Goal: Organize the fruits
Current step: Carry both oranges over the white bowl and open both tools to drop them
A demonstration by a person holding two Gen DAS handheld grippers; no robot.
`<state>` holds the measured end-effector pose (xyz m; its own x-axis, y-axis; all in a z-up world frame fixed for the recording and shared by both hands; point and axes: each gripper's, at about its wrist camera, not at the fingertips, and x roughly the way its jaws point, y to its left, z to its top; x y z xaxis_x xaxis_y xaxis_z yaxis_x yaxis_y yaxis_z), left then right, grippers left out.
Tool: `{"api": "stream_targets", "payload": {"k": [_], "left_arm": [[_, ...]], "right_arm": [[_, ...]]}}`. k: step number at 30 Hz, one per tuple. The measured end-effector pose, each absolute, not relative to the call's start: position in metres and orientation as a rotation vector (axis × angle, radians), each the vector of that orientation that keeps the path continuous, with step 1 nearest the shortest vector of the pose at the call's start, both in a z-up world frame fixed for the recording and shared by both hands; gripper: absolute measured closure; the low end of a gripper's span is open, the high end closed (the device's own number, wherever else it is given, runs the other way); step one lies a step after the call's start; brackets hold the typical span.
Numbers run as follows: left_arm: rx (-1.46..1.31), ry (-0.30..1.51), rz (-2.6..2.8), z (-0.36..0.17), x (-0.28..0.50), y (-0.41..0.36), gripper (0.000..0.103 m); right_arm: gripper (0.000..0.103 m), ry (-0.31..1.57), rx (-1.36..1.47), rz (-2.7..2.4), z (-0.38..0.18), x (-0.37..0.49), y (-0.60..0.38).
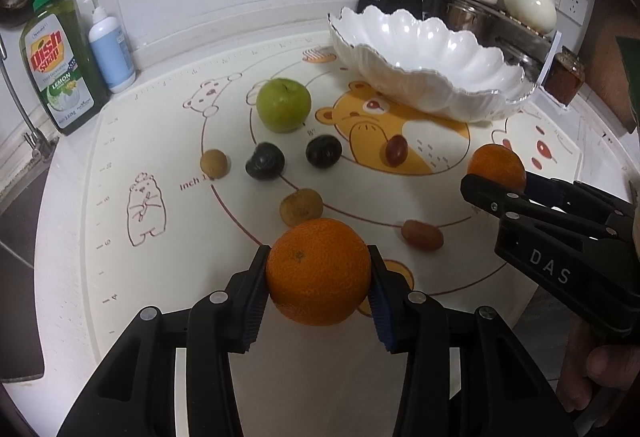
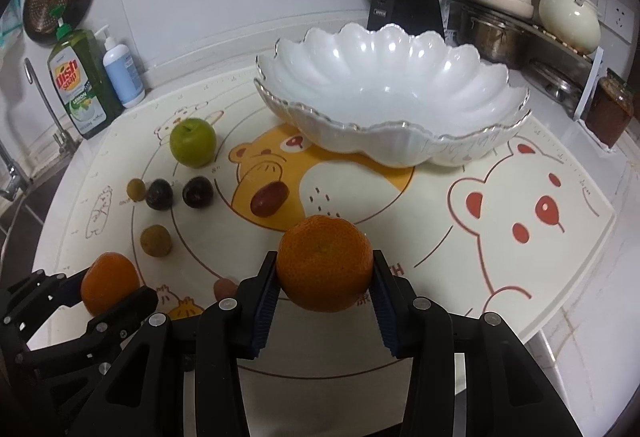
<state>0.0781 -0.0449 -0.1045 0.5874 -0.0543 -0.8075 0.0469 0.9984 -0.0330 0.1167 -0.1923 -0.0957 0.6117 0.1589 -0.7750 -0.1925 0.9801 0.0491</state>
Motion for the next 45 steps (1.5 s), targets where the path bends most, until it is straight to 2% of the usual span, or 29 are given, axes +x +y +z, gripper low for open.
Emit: {"api": "stream_targets", "payload": {"k": [28,45], "left_arm": [[0.035,0.815,-0.171,-0.022,0.163,-0.082,0.058],[0.046,0.871,-0.228,-0.039,0.241,-0.114,0.058]], "right_arm": [[0.059,0.78,-0.006,0.079,-0.03,0.167,-0.247],[0.059,0.815,-0.019,0.002,-0.037,0.225,-0.28]]}}
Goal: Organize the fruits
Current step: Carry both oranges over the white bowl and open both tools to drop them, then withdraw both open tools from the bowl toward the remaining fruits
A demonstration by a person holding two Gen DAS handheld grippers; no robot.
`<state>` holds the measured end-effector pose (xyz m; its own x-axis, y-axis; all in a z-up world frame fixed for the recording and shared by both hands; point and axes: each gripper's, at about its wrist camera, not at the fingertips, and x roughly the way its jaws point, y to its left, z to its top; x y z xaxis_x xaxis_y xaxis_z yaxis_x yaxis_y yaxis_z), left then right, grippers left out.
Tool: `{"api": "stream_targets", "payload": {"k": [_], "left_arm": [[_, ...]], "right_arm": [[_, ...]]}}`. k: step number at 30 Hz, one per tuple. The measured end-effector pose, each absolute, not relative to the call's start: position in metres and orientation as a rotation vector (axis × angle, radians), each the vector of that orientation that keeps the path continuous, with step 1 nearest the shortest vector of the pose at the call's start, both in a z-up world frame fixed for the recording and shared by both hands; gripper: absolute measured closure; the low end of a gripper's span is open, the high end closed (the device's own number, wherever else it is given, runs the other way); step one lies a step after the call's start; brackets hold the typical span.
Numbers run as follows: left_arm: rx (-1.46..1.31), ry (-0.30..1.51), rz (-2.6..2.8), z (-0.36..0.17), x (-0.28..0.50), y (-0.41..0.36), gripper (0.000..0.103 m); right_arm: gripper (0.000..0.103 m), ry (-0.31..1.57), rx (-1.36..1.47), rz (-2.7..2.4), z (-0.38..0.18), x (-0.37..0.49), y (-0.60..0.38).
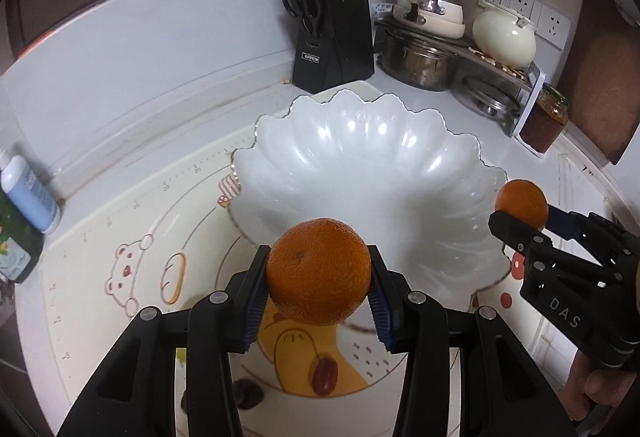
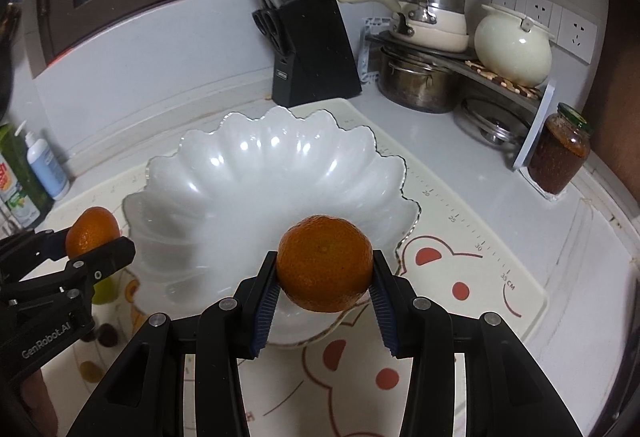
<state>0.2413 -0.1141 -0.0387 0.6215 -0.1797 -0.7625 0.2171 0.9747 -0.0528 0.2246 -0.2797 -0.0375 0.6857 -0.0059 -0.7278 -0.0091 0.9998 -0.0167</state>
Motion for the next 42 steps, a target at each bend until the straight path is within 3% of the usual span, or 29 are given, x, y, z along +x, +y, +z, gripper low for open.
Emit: {"api": "stream_targets", "payload": {"k": [14,16,17,18,21,24,42], "left_arm": [[0.044,0.935,-0.229,-0.062,0.259,-0.118,0.058],[0.039,0.929,-0.235,-0.062,0.258,-0.118,0.053],[0.041,0.921,-0.228,-0.061,0.257,-0.118,0.043],[0.045,0.909,-0.215,-0.059,0.257,-0.118,0.033],[0.055,0.886,-0.188,-0.055,0.254,-0.116,0.03],[0.053,0.893,-0.183,-0.056,0.254,-0.114,0.029],[0.063,0.81,-0.117,-0.027,0.226,-0.096,0.007]], "right_arm": [[0.058,0.876,-0.023,0.014,-0.057,0.241,-0.282],[0.057,0.872,-0.032,0.015,-0.057,0.241,-0.281],[0.056,0.87,-0.036,0.016,-0.057,0.241,-0.28],[0.049,0.868,-0.037,0.014,-0.057,0.241,-0.28],[0.028,0.829,-0.048,-0.018,-0.052,0.238,-0.281],[0.021,0.788,-0.068,-0.054,-0.044,0.234,-0.281],[0.017,0.689,-0.04,-0.073,-0.013,0.207,-0.269]]}}
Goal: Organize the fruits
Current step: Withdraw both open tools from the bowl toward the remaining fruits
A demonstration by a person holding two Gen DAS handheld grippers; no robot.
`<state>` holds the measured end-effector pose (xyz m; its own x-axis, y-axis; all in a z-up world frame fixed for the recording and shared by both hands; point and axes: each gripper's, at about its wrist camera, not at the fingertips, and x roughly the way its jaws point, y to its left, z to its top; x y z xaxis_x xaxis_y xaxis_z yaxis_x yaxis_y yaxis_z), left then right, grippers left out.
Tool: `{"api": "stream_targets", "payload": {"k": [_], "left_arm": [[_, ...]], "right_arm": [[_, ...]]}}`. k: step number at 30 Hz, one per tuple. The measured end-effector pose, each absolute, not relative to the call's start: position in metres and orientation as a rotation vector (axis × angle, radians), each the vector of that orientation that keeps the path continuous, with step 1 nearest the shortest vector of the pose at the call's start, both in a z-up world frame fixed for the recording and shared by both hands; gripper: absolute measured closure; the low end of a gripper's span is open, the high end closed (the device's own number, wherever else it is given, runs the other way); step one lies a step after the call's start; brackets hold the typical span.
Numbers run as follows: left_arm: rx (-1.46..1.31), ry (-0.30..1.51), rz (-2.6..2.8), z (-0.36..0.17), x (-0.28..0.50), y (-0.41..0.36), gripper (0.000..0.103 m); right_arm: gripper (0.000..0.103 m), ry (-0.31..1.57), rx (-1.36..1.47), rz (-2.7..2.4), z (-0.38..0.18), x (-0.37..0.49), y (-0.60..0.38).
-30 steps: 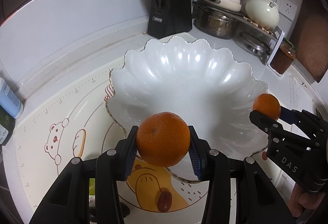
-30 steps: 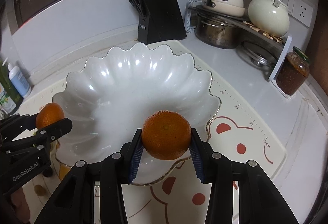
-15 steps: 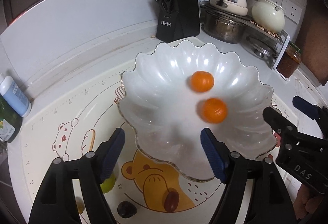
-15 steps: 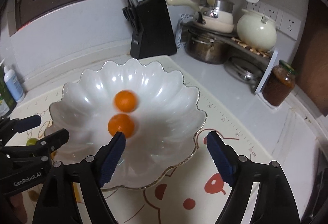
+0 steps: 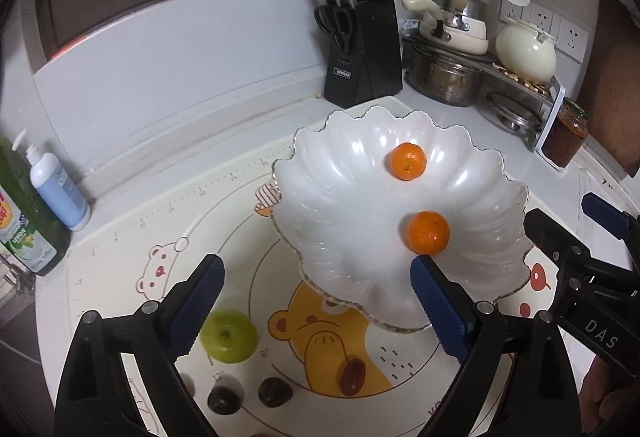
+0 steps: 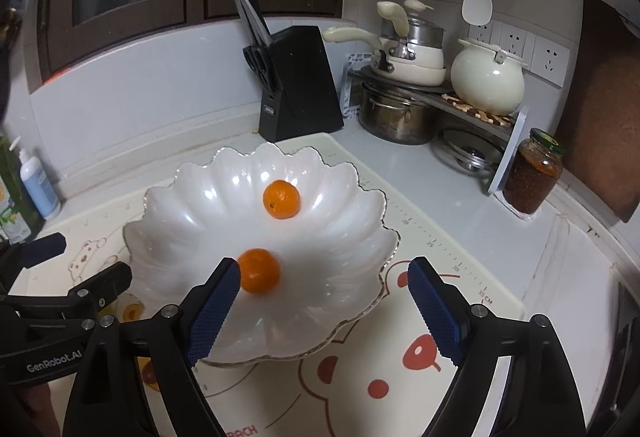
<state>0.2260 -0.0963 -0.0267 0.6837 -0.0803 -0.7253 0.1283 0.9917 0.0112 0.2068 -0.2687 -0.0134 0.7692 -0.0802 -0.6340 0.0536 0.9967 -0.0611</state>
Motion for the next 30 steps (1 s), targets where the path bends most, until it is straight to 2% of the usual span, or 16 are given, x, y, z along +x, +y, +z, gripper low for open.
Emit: {"api": "stream_targets", "payload": {"k": [17,30], "left_arm": [[0.081,0.766,-0.038,-0.011,0.178,-0.056,0.003],[0.074,0.801,0.014,-0.03,0.145,-0.028,0.003]], "right_arm": [[0.017,0.648,-0.038,-0.032,0.002,0.17,-0.233],[0.017,0.688,-0.048,0.033,-0.015,0.148,-0.206]]}}
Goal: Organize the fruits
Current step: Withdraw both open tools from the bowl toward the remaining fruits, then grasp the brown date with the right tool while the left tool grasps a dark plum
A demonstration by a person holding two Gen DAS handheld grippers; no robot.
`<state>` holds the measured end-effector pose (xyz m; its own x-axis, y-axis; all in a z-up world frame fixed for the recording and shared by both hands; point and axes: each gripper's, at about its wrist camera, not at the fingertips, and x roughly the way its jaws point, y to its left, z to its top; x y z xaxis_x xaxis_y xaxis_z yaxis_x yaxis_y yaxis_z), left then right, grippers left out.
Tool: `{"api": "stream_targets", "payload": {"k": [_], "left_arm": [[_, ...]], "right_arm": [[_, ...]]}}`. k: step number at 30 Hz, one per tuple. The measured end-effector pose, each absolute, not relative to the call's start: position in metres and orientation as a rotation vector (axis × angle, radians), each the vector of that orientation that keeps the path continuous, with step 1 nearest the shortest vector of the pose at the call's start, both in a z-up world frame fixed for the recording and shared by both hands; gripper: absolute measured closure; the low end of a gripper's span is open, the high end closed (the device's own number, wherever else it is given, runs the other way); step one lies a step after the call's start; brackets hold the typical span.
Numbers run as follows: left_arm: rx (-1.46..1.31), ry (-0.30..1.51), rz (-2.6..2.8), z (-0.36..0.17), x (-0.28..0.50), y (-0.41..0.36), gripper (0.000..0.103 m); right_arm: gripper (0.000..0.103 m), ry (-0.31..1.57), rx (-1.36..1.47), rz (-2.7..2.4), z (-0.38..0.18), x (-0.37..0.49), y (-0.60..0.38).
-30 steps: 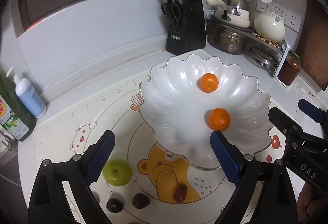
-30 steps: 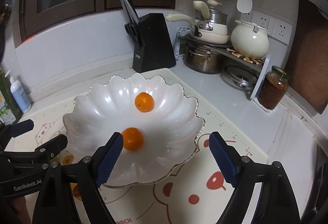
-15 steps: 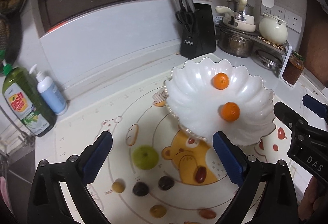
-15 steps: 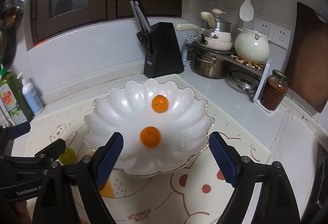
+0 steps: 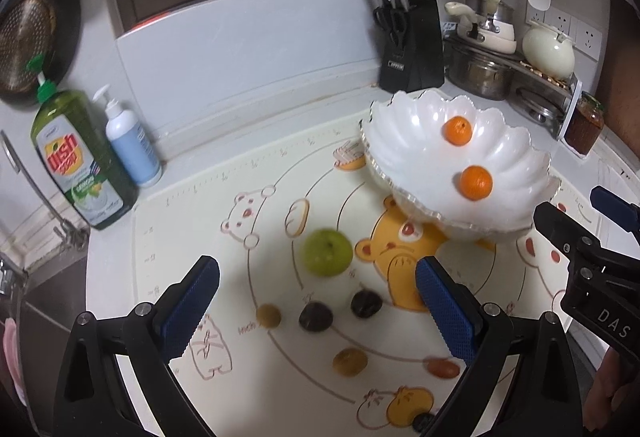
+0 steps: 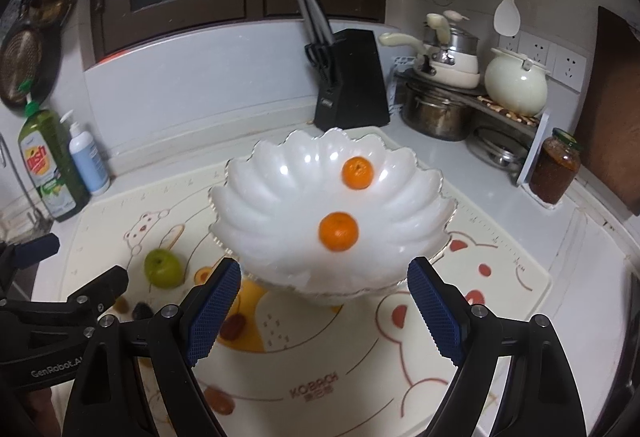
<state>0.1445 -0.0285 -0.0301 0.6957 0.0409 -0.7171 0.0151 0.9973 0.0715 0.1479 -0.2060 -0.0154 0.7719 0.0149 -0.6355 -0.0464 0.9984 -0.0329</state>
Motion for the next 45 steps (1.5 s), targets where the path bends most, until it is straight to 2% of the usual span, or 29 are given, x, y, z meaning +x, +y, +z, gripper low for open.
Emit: {"api": "stream_targets", "payload": {"k": [31,36,45], "left_arm": [[0.054,0.888,0.032,-0.101,0.067,-0.002,0.003],[0.049,0.898,0.056,-0.109,0.062,0.002,0.003],[0.02,0.914,0.091,-0.12,0.061,0.007,0.003]], "right_arm": [[0.018,0.827,-0.11,0.185,-0.09,0.084,-0.167],[0.032,0.833,-0.134,0.22,-0.099,0.085,-0.159],[0.05,0.862,-0.134,0.258,-0.116,0.093,-0.151]]}}
